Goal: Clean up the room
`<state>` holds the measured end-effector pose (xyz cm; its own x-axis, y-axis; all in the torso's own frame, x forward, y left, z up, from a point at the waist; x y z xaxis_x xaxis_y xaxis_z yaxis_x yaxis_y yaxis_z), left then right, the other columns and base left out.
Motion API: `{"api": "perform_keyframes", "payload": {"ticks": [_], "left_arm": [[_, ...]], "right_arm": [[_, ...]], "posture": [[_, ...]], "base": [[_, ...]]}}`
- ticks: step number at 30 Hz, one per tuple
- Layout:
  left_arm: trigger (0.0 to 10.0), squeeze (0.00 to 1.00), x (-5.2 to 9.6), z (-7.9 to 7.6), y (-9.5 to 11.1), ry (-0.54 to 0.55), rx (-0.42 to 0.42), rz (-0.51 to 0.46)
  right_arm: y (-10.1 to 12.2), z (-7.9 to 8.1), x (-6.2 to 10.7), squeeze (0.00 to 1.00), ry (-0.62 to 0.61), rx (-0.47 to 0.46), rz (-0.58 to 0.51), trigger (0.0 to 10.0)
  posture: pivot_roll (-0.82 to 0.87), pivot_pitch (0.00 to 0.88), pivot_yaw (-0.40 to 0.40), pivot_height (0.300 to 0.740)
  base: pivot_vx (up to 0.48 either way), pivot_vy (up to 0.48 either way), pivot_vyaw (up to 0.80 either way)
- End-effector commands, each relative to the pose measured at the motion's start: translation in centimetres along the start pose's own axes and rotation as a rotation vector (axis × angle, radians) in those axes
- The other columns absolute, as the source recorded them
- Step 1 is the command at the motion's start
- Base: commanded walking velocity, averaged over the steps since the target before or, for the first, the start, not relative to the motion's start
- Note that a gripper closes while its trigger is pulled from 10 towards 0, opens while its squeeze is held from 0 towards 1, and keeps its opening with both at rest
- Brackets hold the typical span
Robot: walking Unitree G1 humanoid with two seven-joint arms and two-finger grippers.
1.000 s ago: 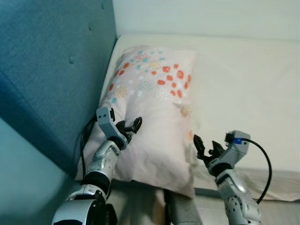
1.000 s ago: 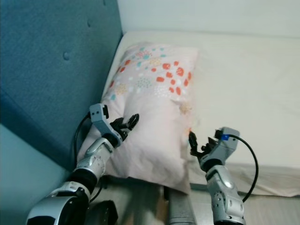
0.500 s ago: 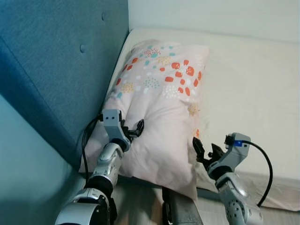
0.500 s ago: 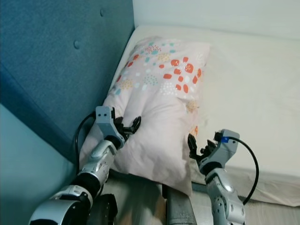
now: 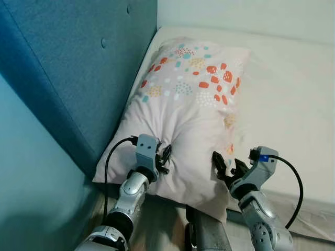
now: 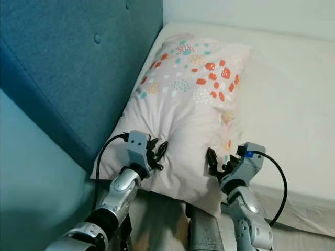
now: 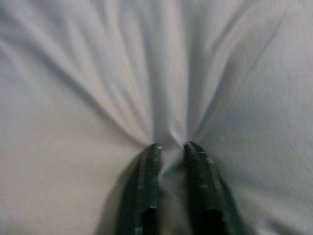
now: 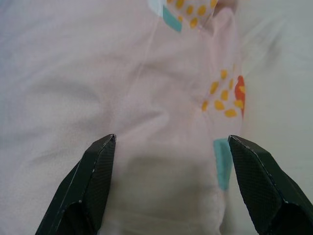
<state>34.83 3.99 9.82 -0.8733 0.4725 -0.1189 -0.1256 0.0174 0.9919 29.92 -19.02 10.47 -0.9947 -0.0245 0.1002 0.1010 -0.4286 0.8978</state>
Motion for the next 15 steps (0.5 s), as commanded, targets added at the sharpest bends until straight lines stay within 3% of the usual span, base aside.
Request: {"api": "perform_keyframes", "payload": {"ticks": [1, 4, 7, 9, 12, 13, 15], "left_arm": [[0.0, 0.0, 0.8, -1.2, -2.0, -0.026, 0.016, 0.088], [0.0, 0.0, 0.6, -0.8, -1.7, -0.016, 0.011, 0.082], [0.0, 0.0, -0.4, 0.6, 0.0, 0.022, -0.001, 0.031], [0.0, 0.0, -0.5, 0.8, 0.4, 0.03, -0.001, 0.017], [0.0, 0.0, -0.8, 1.5, 1.6, 0.054, -0.007, -0.03], [0.0, 0.0, -0.8, 1.5, 1.6, 0.054, -0.007, -0.03], [0.0, 0.0, -0.8, 2.0, 2.2, 0.074, -0.009, -0.059]], "right_arm": [[-0.3, -0.5, 0.4, 0.0, -0.025, -0.012, 0.014, 10.0], [-0.2, -0.6, 0.4, 0.0, -0.029, -0.01, 0.012, 10.0], [-0.2, -3.0, -0.5, 0.0, -0.152, -0.003, 0.023, 10.0], [-0.2, -3.5, -0.8, 0.0, -0.17, -0.02, 0.023, 10.0], [1.0, -3.6, -3.1, 0.0, -0.112, -0.198, -0.035, 10.0], [1.0, -3.6, -3.1, 0.0, -0.112, -0.198, -0.035, 10.0], [2.5, -3.8, -4.7, 0.0, -0.08, -0.355, -0.109, 10.0]], "posture": [[-0.05, 0.33, 0.017, 0.535], [-0.04, 0.328, 0.02, 0.535], [-0.01, 0.33, 0.02, 0.535], [-0.01, 0.331, 0.02, 0.535], [0.03, 0.338, 0.019, 0.535], [0.03, 0.338, 0.019, 0.535], [0.06, 0.347, 0.02, 0.535]], "base": [[0.0, 0.0, 0.0], [0.0, 0.0, 0.0], [0.0, 0.0, 0.0], [0.0, 0.0, 0.0], [0.0, 0.0, 0.0], [0.0, 0.0, 0.0], [0.0, 0.0, 0.0]]}}
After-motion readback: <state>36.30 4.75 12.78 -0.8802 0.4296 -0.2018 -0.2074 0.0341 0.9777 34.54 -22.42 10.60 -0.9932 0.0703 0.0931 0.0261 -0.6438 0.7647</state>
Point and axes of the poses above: a point about 5 cm out from each wrist's last joint towards the gripper, its own x axis pointing back from the gripper into the wrist, its own y axis along the axis of the wrist's last joint, z = x × y, the point moved 2 cm from there along -x, pointing out of the wrist towards the gripper, and after that the axes turned 3 degrees about -x, right-handed, at the moved point
